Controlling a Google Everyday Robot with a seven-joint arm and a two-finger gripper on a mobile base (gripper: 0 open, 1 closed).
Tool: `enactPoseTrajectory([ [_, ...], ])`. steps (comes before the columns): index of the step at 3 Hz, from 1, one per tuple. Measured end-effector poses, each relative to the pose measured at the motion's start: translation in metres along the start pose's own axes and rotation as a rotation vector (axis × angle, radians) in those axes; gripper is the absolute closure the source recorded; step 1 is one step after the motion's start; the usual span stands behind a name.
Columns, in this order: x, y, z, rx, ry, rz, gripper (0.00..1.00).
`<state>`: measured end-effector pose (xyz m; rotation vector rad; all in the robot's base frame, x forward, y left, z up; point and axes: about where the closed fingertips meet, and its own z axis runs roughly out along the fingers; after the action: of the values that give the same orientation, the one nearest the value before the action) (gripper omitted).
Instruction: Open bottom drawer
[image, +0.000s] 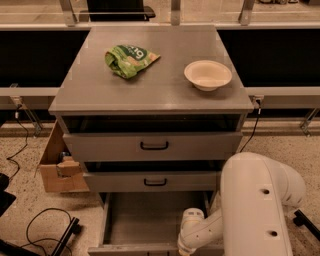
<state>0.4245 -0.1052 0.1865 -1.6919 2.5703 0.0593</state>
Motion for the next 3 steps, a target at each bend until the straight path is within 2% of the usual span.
enactPoseTrajectory([
  [1,0.0004,0.001,0.0008,-0.002,0.001,0.0,0.16],
  [2,0.0007,0.0015,0.0012,-0.003,0.001,0.0,0.0],
  [3,0.0007,0.0015,0.0012,-0.003,0.001,0.0,0.0],
])
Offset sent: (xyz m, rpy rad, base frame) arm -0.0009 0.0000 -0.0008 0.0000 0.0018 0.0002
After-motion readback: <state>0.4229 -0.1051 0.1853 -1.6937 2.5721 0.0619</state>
